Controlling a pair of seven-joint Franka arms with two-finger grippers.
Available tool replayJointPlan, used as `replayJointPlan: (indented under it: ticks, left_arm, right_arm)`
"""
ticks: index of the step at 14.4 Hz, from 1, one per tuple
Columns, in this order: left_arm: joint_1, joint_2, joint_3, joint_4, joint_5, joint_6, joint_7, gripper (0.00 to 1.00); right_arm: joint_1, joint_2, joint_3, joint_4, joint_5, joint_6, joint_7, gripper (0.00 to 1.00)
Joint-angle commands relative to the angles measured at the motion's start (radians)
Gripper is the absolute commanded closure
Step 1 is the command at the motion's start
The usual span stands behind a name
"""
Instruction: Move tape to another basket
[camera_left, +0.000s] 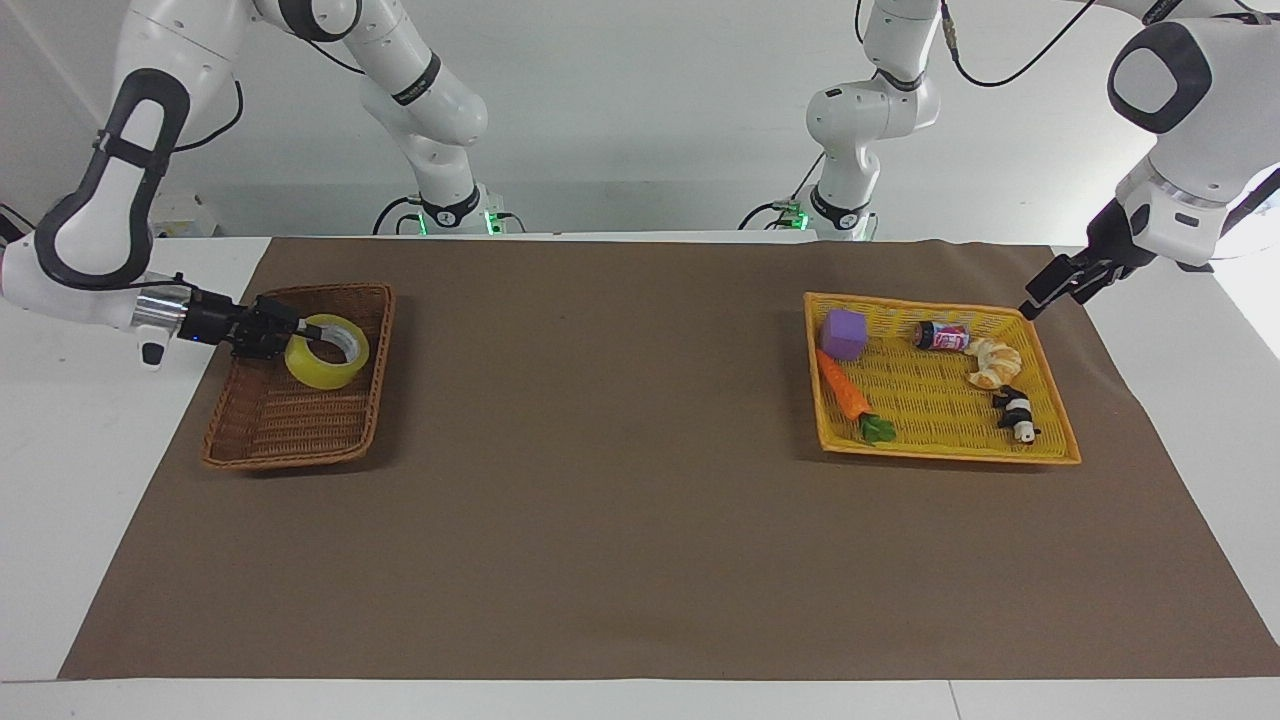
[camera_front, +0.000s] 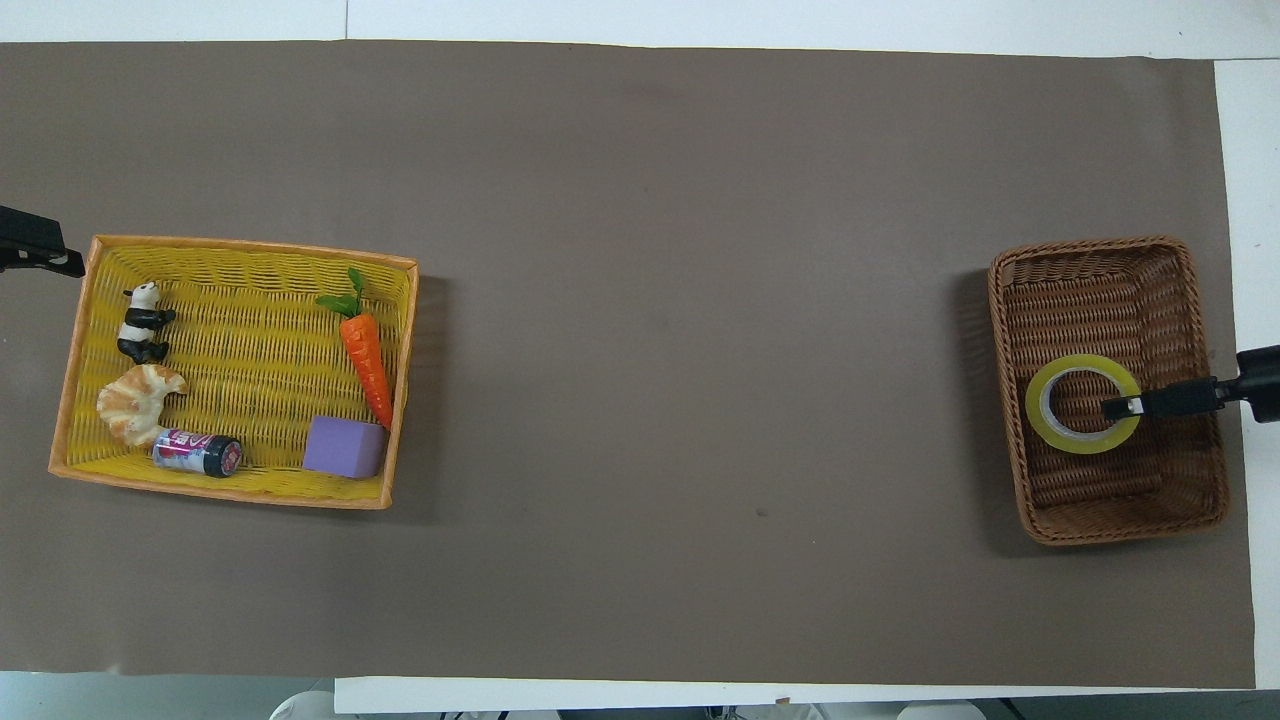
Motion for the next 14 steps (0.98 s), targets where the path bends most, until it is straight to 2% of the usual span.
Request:
replayJointPlan:
  ticks: [1, 3, 4, 5, 8, 12, 14]
  left_arm:
    - [-0.067, -0.002, 0.014, 0.019, 0.072, -0.029, 0.017, 0.00]
    - [-0.069, 0.003, 0.014, 0.049, 0.078, -0.090, 0.019, 0.00]
    - [-0.072, 0.006, 0.014, 0.060, 0.073, -0.112, 0.019, 0.00]
    - [-0.087, 0.014, 0.014, 0.068, 0.070, -0.120, 0.019, 0.00]
    - [-0.090, 0.020, 0.015, 0.106, 0.064, -0.169, 0.022, 0.00]
    - [-0.092, 0.020, 0.044, 0.097, 0.061, -0.122, 0.048, 0.00]
    - [-0.104, 0.029, 0.060, 0.091, 0.049, -0.112, 0.050, 0.00]
  right_arm:
    - [-0.001, 0.008, 0.003, -0.007, -0.016, 0.017, -0.043, 0.83]
    - [-0.001, 0.010, 0.003, 0.010, -0.020, 0.018, -0.044, 0.56]
    - [-0.001, 0.010, 0.003, 0.016, -0.020, 0.020, -0.052, 0.35]
    - [-0.001, 0.010, 0.003, 0.022, -0.022, 0.026, -0.056, 0.02]
    - [0.006, -0.016, 0.005, 0.051, -0.071, 0.049, -0.053, 0.00]
    - [0.056, -0.105, 0.013, 0.126, -0.190, 0.055, -0.014, 0.00]
    - [0.103, -0.159, 0.013, 0.160, -0.261, 0.053, 0.064, 0.00]
